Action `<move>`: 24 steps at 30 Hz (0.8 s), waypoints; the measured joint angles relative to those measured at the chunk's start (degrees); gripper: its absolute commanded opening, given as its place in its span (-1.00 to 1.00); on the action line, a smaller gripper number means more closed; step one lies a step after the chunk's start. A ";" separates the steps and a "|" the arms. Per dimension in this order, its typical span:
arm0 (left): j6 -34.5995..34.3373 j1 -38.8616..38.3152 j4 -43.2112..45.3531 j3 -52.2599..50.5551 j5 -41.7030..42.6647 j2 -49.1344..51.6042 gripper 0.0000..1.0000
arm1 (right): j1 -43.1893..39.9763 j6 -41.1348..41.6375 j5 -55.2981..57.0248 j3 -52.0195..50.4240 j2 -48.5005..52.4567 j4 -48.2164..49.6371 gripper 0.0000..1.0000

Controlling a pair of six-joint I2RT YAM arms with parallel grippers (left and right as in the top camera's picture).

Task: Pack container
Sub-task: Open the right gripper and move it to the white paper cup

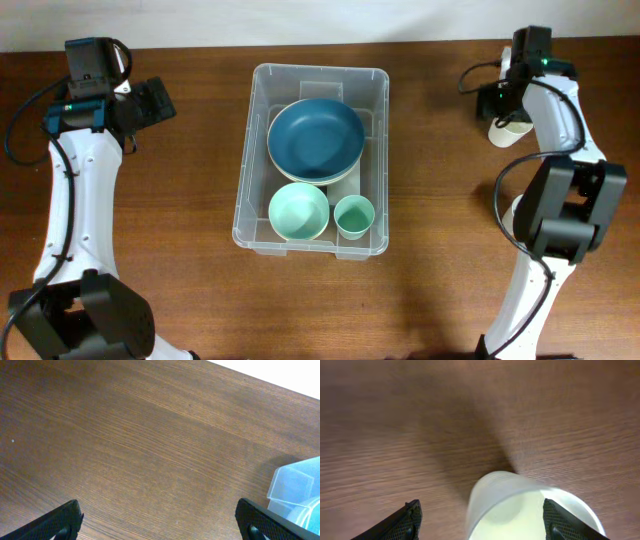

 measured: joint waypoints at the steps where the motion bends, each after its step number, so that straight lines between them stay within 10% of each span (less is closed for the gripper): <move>1: 0.00 0.00 0.02 0.00 0.02 0.00 0.99 | -0.20 0.07 0.02 0.00 0.63 0.00 0.43; 3: 0.00 0.00 0.02 0.00 0.00 0.00 0.99 | -0.28 0.04 0.02 0.00 1.55 0.00 0.25; 8: 0.00 0.00 0.02 0.00 0.00 0.00 1.00 | -0.26 0.11 -0.42 0.00 2.08 -0.24 -0.92; 24: 0.00 0.00 0.04 0.00 0.00 0.00 0.99 | -0.15 -0.17 -0.66 2.05 -0.76 -7.85 -0.93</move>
